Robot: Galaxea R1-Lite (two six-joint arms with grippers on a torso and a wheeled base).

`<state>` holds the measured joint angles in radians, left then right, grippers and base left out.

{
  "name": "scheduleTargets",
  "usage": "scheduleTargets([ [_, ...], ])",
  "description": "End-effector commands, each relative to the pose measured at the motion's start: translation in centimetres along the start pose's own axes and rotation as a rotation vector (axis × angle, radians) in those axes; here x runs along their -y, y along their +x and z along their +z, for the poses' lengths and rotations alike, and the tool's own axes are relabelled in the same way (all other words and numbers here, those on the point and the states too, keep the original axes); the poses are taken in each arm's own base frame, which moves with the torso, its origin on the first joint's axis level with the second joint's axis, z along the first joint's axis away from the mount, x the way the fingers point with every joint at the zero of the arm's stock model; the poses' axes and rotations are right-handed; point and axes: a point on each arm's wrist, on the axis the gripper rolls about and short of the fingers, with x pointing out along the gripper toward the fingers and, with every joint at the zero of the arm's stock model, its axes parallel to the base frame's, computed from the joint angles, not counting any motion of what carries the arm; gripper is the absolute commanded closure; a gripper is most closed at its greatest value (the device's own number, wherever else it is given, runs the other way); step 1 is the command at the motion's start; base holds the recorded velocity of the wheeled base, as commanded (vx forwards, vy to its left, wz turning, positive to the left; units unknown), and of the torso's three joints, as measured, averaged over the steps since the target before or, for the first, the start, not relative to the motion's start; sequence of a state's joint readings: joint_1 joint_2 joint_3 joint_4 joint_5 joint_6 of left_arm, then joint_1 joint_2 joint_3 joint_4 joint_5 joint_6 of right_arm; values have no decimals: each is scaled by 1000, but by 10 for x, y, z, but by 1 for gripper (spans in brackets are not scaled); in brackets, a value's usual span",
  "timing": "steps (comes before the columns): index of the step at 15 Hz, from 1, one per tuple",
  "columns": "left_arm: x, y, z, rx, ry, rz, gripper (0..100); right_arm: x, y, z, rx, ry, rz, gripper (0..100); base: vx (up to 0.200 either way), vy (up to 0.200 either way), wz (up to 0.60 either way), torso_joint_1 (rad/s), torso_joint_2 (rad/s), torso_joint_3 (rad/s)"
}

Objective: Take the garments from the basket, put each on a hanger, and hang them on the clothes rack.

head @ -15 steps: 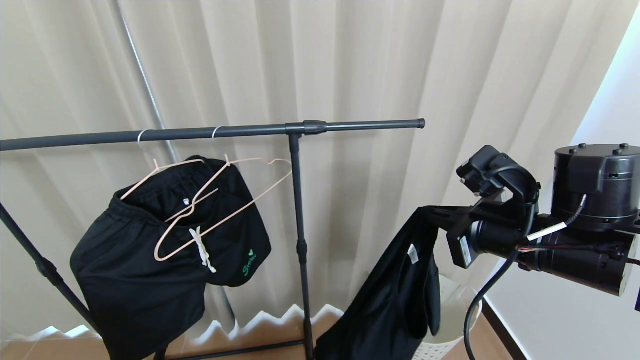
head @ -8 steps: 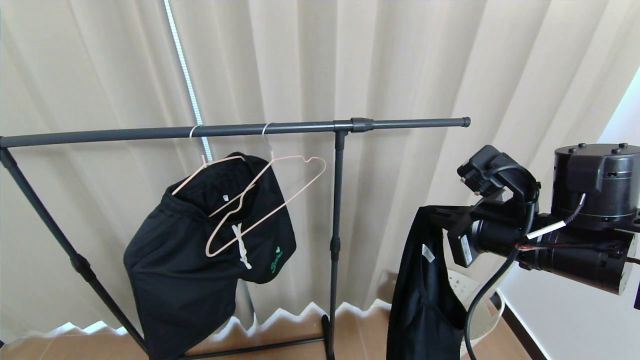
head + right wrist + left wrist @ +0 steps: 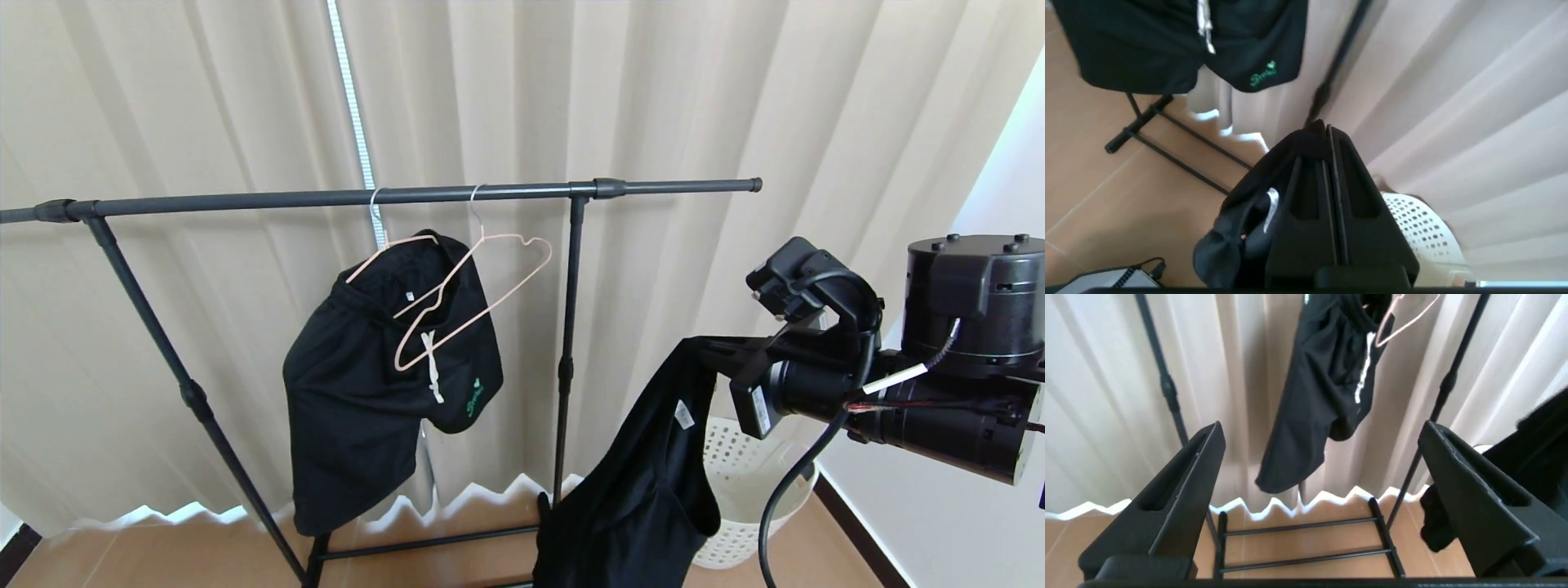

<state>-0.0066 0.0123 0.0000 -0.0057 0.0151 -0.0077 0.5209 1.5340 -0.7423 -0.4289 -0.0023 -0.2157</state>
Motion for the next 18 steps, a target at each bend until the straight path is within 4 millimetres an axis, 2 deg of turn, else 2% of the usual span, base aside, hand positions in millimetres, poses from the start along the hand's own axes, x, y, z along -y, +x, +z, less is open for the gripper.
scheduleTargets([
  [1, 0, 0, 0, -1, 0, 1, 0, 0, 1, 0, -2, 0, 1, 100, 0, 0, 0, 0, 0, 0],
  [3, 0, 0, 0, -1, 0, 1, 0, 0, 1, -1, -4, 0, 1, 100, 0, 0, 0, 0, 0, 0],
  [6, 0, 0, 0, -1, -2, 1, 0, 0, 1, -1, -5, 0, 1, 100, -200, 0, 0, 9, 4, 1],
  [12, 0, 0, 0, -1, -2, 1, 0, 0, 2, -2, -10, 0, 2, 100, 0, 0, 0, 0, 0, 0],
  [17, 0, 0, 0, -1, -3, 2, 0, 0, 2, -3, -11, 0, 3, 100, 0, 200, 0, 4, 2, 4],
  [18, 0, 0, 0, -1, -2, 2, 0, 0, 2, -3, -11, 0, 3, 100, 0, 0, 0, 0, 0, 0],
])
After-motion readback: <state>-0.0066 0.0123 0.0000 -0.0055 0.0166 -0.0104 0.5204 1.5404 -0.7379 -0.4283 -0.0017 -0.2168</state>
